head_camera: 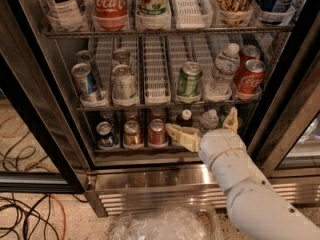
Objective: Pick green can from bottom shelf of fridge
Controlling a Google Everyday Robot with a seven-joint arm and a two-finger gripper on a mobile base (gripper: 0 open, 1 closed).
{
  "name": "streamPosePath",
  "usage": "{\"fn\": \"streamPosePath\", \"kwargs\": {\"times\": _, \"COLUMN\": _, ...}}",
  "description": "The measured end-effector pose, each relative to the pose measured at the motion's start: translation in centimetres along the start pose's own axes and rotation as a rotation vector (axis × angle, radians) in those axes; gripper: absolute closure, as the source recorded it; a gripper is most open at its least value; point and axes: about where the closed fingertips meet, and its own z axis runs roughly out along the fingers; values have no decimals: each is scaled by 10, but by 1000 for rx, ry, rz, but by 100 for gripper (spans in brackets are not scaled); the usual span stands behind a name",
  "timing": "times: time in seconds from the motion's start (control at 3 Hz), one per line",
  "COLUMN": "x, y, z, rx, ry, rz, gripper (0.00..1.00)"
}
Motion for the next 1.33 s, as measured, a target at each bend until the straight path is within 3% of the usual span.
{"fn": "streamPosePath", "kwargs": {"times": 0.33, "x": 23, "y": -16, "z": 1, "rx": 32, "ry": -92, "rz": -16, "gripper": 0}}
{"fn": "streamPosePath", "kwargs": {"times": 0.67, "x": 43, "y": -17, "z": 2, "rx": 26, "ry": -127, "rz": -54, "gripper": 0}}
{"fn": "streamPosePath", "kwargs": {"times": 1.0, "x": 65, "y": -14, "z": 0, "rx": 28, "ry": -117, "rz": -48, "gripper": 0}}
{"fn": "streamPosePath", "kwargs": {"times": 1.33, "x": 82, "y": -13, "z": 0, "rx": 57, "ry": -94, "rz": 51, "gripper": 0}}
